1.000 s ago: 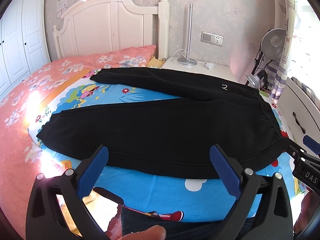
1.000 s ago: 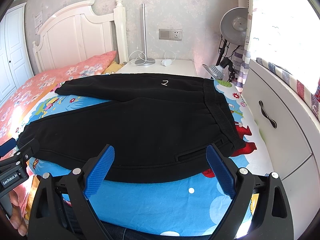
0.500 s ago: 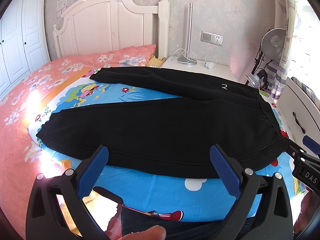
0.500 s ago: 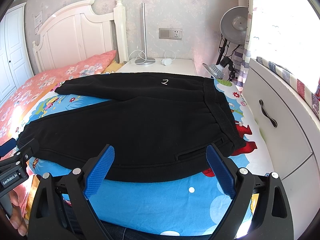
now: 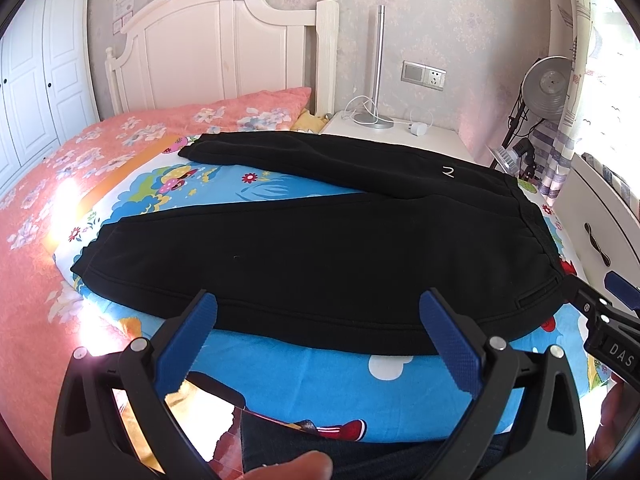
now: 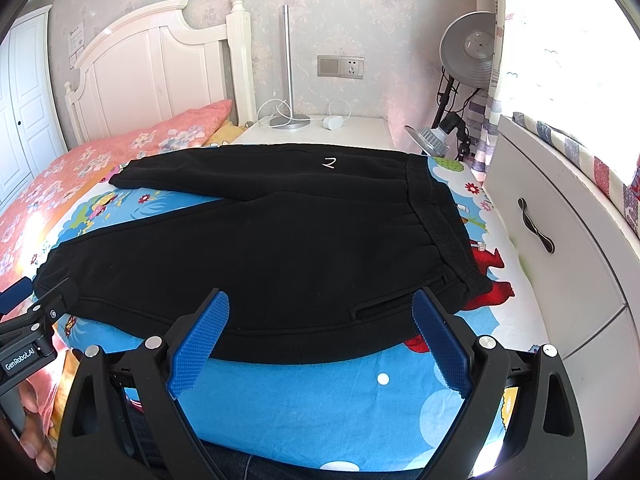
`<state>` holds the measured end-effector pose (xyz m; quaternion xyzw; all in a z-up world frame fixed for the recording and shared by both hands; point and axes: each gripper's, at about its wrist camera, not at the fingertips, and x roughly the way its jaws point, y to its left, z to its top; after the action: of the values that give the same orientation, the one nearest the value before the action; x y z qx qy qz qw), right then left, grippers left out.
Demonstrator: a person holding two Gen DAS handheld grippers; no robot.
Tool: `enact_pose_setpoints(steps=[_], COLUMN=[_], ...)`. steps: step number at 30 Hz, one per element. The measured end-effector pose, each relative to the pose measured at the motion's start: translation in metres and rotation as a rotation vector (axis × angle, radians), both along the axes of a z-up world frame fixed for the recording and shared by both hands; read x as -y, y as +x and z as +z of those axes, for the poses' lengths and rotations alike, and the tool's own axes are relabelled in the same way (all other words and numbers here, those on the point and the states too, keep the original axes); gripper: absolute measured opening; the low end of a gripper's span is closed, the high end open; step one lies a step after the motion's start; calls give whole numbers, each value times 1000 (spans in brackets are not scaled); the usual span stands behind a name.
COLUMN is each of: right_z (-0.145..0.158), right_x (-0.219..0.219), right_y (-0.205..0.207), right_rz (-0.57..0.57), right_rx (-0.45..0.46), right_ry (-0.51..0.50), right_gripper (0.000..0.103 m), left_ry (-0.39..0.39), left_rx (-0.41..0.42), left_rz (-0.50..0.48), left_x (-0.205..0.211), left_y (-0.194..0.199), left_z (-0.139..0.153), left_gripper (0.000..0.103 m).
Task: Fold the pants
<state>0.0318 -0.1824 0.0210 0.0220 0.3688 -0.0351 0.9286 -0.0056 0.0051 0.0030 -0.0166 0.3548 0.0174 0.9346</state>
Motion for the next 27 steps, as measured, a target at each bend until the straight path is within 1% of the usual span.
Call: enact_pose_setpoints(steps=[8,11,14,16,17,19,21,23,25,27], right_z=[-8,-13,-17,-20,-23,-26,-25,-21,-20,-26], right_x=[3,5,16,31,43,66,89,103,132,163], right_y=[0,0,8,18,26,47,77,107,156,204], right_rz=[-6,-4,8,-4,-15,-46,-69,-44,-24,10], right_rx=[-10,-4,-13,-20,-30,-48,-69,-82,-118,-166], right_ry=[0,5,72,119,154,183,168,133,143,186], right_gripper=[90,97,98,98,98,98,98,98,98,98], left_ry=[-1,-3,-7,-14,-19,-24,-10,2,11,9], left_rx=[-5,-10,-17,-1,16,33,20,-9,-27,-63], left_rz=[-1,-1,-6,-14,-20,-39,-59,-82,-91,-102], left_x=[0,-1,-2,-4,-5,-6,-3,0,1,3], left_y=[0,0,3,6,7,11,19,29,36,45], left_z=[-2,-4,-8,-9,-10,-11,-16,-26,-34,-44], left_gripper=[101,101,101,101,101,101,101,101,101,101])
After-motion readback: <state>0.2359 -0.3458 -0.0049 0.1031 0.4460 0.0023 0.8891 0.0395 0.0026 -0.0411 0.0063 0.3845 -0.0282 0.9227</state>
